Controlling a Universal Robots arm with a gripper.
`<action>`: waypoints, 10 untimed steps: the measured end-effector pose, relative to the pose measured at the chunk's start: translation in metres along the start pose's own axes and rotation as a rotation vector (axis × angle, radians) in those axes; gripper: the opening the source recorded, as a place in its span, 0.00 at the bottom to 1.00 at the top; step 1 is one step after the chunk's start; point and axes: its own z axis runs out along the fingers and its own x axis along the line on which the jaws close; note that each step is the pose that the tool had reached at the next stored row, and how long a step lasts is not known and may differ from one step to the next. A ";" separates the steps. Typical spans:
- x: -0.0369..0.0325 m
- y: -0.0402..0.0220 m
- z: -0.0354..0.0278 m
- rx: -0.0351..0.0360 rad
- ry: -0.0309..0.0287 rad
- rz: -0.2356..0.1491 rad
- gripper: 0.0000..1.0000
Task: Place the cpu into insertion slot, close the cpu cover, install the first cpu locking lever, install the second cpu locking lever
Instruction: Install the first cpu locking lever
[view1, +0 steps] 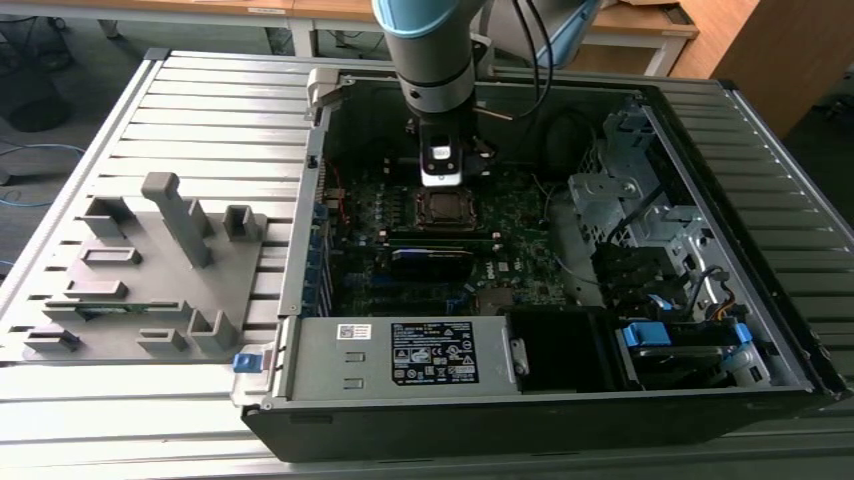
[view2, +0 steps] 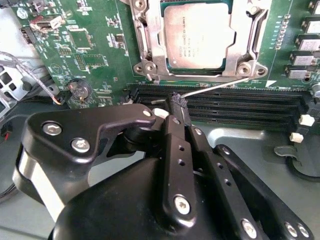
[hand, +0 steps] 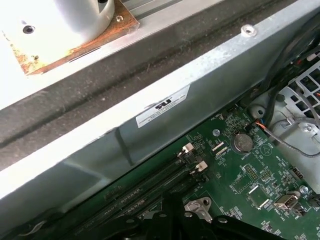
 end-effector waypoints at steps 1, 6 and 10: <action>0.0001 -0.0001 0.0003 0.0001 -0.0007 0.000 0.11; 0.0012 -0.0010 0.0021 0.0032 -0.0069 -0.003 0.11; 0.0016 -0.0017 0.0044 0.0090 -0.0138 -0.006 0.11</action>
